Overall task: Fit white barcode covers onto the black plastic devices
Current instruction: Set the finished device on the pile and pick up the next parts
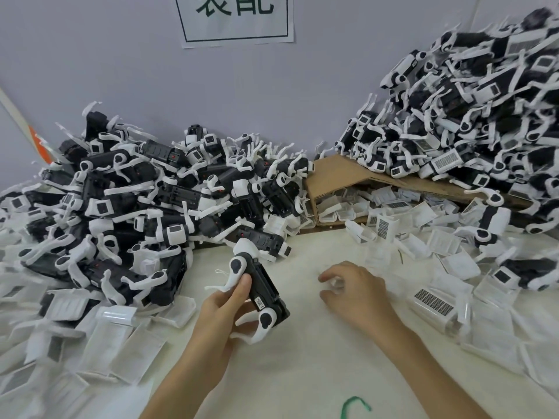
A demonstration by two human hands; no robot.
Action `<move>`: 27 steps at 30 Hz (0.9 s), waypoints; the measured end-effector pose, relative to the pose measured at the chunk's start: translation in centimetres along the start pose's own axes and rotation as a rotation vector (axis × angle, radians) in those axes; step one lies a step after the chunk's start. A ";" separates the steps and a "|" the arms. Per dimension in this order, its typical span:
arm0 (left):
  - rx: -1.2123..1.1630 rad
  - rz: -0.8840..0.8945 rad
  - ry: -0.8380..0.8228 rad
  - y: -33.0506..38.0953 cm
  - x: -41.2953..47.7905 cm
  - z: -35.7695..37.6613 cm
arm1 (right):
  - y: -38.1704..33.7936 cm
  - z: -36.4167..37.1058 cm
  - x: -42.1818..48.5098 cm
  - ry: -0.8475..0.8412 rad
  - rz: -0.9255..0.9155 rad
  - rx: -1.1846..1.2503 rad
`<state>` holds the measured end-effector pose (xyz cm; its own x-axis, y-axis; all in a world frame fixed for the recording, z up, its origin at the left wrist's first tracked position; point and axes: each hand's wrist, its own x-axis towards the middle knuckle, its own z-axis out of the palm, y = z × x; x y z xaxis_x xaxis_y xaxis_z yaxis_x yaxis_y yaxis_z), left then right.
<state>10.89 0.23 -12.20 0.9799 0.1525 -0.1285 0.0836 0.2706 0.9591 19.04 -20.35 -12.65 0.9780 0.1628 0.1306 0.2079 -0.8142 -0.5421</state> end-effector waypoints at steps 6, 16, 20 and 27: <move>-0.036 -0.029 -0.018 0.0 0.0 -0.1 | -2.1 0.1 -1.1 0.000 -0.056 0.530; -0.107 -0.055 -0.031 0.2 -0.1 -0.2 | -2.8 -0.1 -1.5 -0.171 0.056 1.082; -0.127 -0.061 -0.049 0.3 -0.3 0.0 | -2.6 -0.4 -1.1 -0.236 0.124 1.373; -0.088 -0.049 -0.093 0.0 -0.2 0.3 | -2.9 -0.2 -1.3 -0.440 0.191 1.570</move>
<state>10.72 -0.07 -12.08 0.9879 0.0492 -0.1468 0.1197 0.3582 0.9260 17.12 -18.28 -11.06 0.8624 0.4926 -0.1164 -0.3644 0.4446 -0.8183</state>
